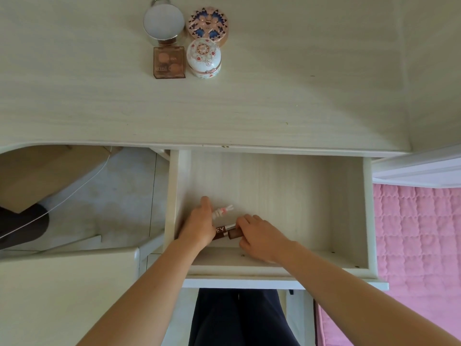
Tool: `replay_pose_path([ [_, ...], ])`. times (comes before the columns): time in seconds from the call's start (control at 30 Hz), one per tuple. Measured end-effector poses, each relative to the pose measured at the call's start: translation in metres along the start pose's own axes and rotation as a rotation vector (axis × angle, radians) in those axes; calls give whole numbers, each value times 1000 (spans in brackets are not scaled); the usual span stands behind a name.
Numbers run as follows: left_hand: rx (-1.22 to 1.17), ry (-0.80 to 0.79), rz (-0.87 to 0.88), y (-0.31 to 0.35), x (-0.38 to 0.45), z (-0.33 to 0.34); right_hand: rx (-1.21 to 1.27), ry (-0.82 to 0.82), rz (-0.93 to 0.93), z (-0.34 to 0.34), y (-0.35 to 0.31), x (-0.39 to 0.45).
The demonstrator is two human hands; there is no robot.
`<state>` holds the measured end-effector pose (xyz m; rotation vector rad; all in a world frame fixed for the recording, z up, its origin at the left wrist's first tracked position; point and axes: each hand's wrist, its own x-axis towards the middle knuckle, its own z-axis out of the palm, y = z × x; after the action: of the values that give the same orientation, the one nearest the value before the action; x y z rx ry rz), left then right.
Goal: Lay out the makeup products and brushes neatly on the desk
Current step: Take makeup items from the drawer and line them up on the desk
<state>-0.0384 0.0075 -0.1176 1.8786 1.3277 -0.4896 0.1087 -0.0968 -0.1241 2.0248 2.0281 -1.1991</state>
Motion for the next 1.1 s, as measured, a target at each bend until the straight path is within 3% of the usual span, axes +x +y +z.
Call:
replay_pose_path([
  [0.13, -21, -83, -11, -3, 2, 3, -64, -5, -101, 6, 3, 8],
  [0.37, -34, -27, -4, -10, 5, 12, -160, 34, -236, 13, 10, 17],
  [0.57, -29, 14, -47, -11, 10, 13, -299, 58, -223, 12, 4, 21],
  [0.8, -2, 93, -15, -6, 11, 11, -285, 79, -274, 19, -2, 27],
  [1.1, 78, 106, -4, -4, 13, 14, -178, -79, -143, 17, -3, 29],
])
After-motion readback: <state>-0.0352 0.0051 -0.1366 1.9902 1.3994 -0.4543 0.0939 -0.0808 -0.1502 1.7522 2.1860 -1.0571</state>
